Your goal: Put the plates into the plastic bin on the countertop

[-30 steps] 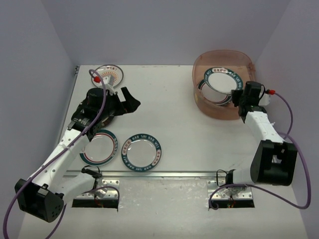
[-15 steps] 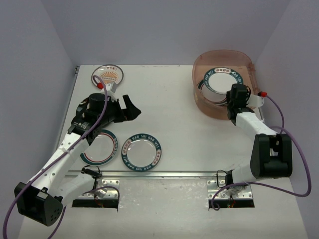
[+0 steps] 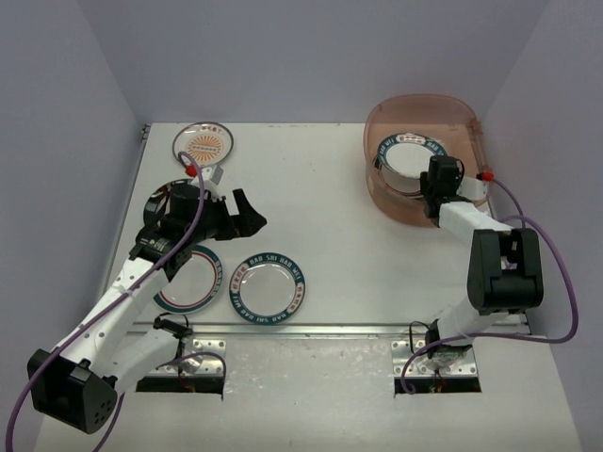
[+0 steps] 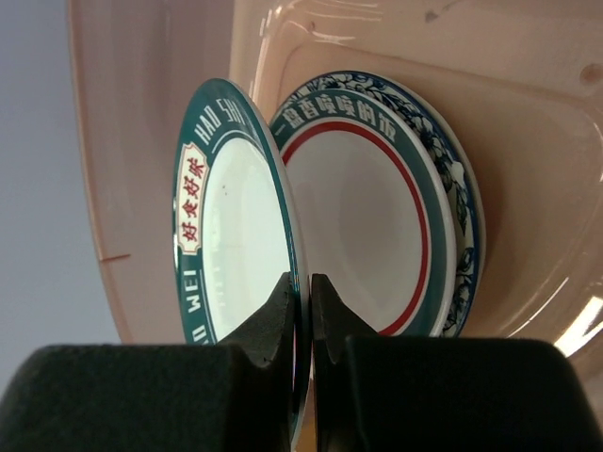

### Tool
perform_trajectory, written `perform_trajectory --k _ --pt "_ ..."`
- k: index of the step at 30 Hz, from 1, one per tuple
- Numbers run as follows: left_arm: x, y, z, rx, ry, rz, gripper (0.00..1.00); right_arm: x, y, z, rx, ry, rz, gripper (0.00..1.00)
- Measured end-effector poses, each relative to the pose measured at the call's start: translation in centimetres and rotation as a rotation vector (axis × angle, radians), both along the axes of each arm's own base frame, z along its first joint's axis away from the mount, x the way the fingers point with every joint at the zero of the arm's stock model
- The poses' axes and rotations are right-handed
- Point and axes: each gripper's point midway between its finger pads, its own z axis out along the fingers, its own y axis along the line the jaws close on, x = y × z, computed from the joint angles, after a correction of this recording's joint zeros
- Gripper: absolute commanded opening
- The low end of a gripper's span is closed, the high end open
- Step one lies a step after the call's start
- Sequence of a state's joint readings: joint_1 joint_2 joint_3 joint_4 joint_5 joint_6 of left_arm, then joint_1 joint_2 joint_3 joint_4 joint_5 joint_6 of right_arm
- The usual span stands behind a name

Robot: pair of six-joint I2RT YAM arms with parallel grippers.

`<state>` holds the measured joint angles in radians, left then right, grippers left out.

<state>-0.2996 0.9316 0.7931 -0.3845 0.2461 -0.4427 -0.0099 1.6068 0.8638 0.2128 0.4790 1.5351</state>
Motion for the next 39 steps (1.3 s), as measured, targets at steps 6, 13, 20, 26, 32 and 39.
perform_trajectory --k 6,13,20,26,32,39 --pt "-0.5 0.1 -1.3 0.008 0.026 -0.002 1.00 0.1 0.3 -1.1 -0.022 0.057 0.033 0.59" --pt "-0.2 0.5 -1.7 0.024 0.032 0.022 1.00 0.8 0.5 0.6 -0.037 0.046 0.061 0.95" --pt "2.4 2.1 -3.2 0.087 0.135 0.171 1.00 -0.2 1.5 2.8 0.025 0.071 0.083 0.99" --pt "4.3 2.2 -2.9 0.077 0.171 0.237 1.00 -0.4 2.5 4.9 0.091 0.069 0.127 0.99" --pt "7.4 4.5 -0.6 0.032 0.155 0.345 1.00 -1.5 4.7 5.6 0.073 0.081 0.294 0.99" --pt "16.0 13.7 2.3 0.007 0.109 0.598 1.00 -5.9 13.1 15.8 -0.127 -0.184 0.828 0.99"
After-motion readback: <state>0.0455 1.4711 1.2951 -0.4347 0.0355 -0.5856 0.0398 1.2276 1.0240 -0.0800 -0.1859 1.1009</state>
